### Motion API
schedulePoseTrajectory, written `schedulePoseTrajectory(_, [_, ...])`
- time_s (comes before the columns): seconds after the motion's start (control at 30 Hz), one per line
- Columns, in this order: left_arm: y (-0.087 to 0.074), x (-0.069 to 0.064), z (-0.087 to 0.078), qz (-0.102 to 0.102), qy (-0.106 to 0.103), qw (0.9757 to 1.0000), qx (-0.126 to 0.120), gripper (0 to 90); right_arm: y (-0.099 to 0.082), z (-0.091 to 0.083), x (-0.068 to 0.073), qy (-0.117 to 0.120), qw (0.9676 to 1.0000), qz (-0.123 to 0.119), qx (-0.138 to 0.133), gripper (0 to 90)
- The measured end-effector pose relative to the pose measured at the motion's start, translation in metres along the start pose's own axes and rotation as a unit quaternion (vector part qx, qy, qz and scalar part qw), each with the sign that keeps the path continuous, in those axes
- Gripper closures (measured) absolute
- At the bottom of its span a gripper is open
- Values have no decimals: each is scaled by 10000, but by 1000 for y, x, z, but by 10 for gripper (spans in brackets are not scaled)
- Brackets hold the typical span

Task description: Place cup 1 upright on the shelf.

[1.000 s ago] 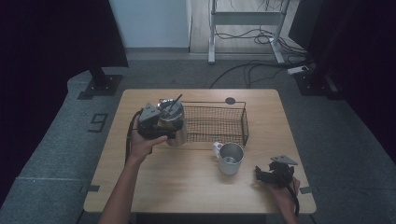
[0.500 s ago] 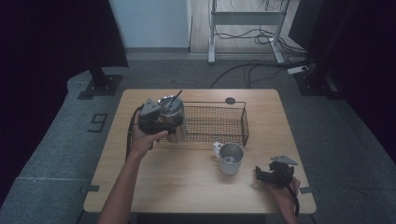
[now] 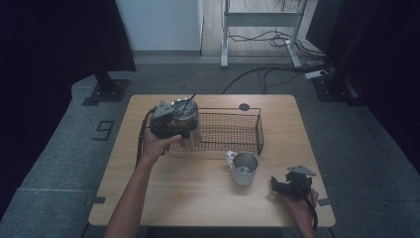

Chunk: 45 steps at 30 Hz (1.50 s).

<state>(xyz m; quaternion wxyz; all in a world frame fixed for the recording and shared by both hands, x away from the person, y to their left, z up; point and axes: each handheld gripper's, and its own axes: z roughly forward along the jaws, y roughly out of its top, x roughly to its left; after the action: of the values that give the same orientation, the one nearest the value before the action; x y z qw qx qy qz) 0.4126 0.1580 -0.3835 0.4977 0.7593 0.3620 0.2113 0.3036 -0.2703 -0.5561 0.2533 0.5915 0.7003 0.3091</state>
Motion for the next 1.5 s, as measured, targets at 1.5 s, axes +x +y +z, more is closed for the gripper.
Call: schedulePoseTrajectory(1.5, [13, 21, 39, -57, 151, 9997, 178, 42, 0, 0, 0, -14, 10000, 16, -2, 87])
